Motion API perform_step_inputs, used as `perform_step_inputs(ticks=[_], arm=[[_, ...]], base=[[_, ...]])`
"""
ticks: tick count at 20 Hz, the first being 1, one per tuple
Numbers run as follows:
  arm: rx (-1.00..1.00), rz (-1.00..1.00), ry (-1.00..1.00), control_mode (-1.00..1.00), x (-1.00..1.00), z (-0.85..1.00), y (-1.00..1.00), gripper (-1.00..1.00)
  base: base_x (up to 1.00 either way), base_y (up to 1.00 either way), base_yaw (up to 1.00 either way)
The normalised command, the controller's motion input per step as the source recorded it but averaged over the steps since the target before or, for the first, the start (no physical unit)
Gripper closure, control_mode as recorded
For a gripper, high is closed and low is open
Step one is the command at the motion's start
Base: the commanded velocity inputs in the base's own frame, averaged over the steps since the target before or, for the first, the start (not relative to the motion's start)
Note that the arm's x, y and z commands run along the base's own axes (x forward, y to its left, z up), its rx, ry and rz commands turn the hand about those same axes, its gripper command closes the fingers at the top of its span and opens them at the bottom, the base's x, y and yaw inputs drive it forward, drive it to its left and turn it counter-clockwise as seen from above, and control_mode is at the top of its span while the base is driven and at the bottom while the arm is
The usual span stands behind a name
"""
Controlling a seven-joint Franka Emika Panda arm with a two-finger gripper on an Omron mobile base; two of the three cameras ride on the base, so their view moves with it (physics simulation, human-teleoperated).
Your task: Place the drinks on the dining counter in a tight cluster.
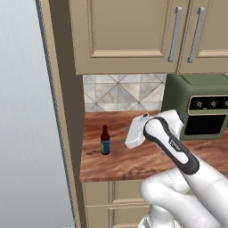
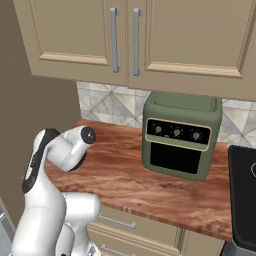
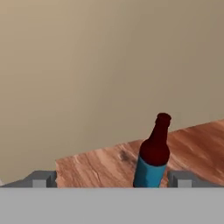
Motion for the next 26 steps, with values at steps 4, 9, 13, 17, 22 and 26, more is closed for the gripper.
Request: perform_step_inputs(ticks=[4,9,13,17,22,26], arm=[[0.00,0.10,0.00,-1.00,0.25,0.00,0.00,-1.00],[0.04,0.14,0.00,-1.00,0.40,0.00,0.00,-1.00],[0.08,0.15,0.04,-1.00,0.46,0.00,0.00,-1.00],[0.10,0.14,0.05,-1.00,0.39,-0.05,0.00,-1.00],[0.09,0.10,0.10,-1.00,0.23,-0.06,0.00,-1.00],[0.03,0.05,0.10,-1.00,0.00,-0.26,0.07,-1.00]], base=[[0.00,0.00,0.00],[0.00,0.00,0.00],[0.00,0.00,0.00],[0.00,0.00,0.00],[0.00,0.00,0.00],[0.00,0.00,0.00]])
